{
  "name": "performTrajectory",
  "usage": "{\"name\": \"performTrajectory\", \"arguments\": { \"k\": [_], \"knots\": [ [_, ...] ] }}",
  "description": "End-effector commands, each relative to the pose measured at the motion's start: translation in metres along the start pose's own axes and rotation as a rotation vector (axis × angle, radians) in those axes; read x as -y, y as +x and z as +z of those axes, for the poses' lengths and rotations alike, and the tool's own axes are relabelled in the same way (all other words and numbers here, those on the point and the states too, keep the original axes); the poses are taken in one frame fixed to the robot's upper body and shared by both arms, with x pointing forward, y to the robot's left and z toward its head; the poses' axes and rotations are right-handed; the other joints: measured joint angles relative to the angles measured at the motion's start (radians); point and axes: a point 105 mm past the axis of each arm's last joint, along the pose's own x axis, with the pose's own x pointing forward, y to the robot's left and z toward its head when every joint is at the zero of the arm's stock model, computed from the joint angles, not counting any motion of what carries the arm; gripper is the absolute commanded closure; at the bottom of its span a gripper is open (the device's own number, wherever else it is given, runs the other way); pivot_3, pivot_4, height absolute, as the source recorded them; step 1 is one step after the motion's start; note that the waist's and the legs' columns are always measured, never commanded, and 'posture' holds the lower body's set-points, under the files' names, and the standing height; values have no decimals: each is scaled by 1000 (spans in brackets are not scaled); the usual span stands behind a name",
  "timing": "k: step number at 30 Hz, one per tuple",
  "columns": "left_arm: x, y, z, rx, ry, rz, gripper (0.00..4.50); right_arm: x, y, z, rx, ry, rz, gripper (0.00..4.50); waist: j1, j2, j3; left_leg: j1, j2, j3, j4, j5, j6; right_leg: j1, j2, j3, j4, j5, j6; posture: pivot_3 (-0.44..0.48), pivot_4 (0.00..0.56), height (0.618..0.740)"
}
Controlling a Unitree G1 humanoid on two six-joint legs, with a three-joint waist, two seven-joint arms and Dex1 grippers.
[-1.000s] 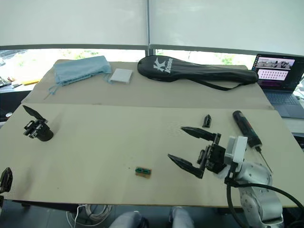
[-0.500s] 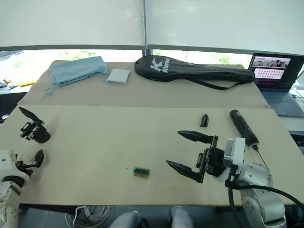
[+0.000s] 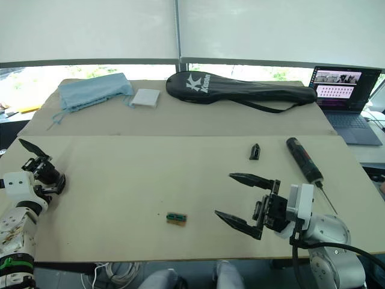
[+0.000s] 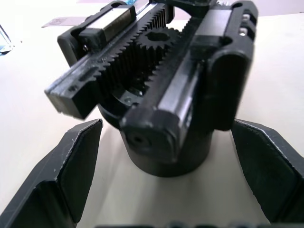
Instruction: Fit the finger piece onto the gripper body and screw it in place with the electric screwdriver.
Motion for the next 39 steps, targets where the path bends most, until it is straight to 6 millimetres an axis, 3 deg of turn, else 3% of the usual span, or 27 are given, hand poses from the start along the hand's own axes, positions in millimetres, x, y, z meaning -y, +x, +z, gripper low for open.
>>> {"name": "performTrajectory", "arguments": {
  "k": [1, 3, 5, 9, 11, 14, 17, 23, 25, 27, 29, 33, 39],
  "knots": [
    [-3, 4, -1, 2, -1, 4, 0, 2, -3, 9, 15, -54, -19, 35, 2, 1, 0, 0, 0, 0, 0, 0, 0, 0, -1, 0, 0, 0, 0, 0, 150, 740],
    [0, 7, -1, 10, -35, -8, 0, 1, -4, 8, 12, -54, -21, 35, 5, 2, 0, 1, 0, 0, 0, 0, 0, 1, -2, 0, 1, 0, 0, 0, 150, 740],
    [2, 10, 0, 22, -34, -20, 523, 0, -4, 8, 10, -51, -24, 0, 7, 3, 0, 4, 0, 0, 0, 0, 0, 4, -2, 0, 1, 0, 0, 0, 150, 740],
    [7, 12, 2, 53, -59, -46, 2174, -2, -6, 8, 3, -45, -28, 0, 10, 3, 0, 6, 0, 0, -1, 0, 0, 7, -4, 0, 0, 0, 0, 0, 150, 740],
    [12, 13, 3, 73, -66, -74, 2186, -4, -8, 8, -2, -38, -29, 0, 13, 3, 0, 6, 0, 0, -1, 0, 0, 7, -5, 0, 1, 0, 0, 0, 150, 740],
    [26, 7, 36, 289, -75, -138, 2186, -6, -11, 7, -15, -29, -38, 0, 18, 3, 1, 5, 0, 0, -1, -1, 1, 6, -5, 0, 0, 0, 0, 0, 150, 740],
    [38, 0, 53, 355, -145, -213, 2186, -7, -14, 7, -24, -27, -48, 0, 24, -2, 3, 4, -1, 0, -1, -1, 2, 7, -6, -1, -3, 0, 1, 0, 150, 740],
    [102, -27, 78, 380, -95, -511, 2186, -10, -15, 5, -30, -15, -51, 0, 18, -10, 8, 3, -1, 0, -1, -2, 2, 6, -5, 0, -5, 0, 1, 0, 150, 740],
    [143, -41, 86, 373, -83, -666, 2186, -11, -14, 4, -29, -6, -50, 0, 19, -9, 8, 3, -1, -1, -1, -2, 2, 6, -5, 0, -5, 0, 1, 0, 150, 740],
    [164, -50, 89, 362, -85, -734, 2186, -12, -14, 4, -30, 0, -49, 0, 25, -9, 9, 3, -1, -1, -1, -2, 2, 7, -5, 0, -5, 0, 1, 0, 150, 740],
    [197, -62, 87, 344, -52, -848, 2186, -12, -14, 2, -32, 5, -49, 0, 25, -8, 9, 3, -1, -1, -1, -2, 2, 7, -5, 0, -5, 1, 1, 0, 150, 740],
    [243, -78, 79, 314, 10, -991, 2186, -14, -14, 0, -36, 14, -56, 0, 21, -7, 10, 3, 0, -1, -1, -2, 2, 6, -3, 1, -5, 0, 1, 0, 150, 740],
    [281, -80, 65, 277, 13, -1066, 2186, -16, -16, -3, -40, 16, -72, 0, 21, -7, 10, 2, 0, -1, -1, -2, 2, 5, -2, 2, -5, 0, 1, 0, 150, 740]
  ]
}}
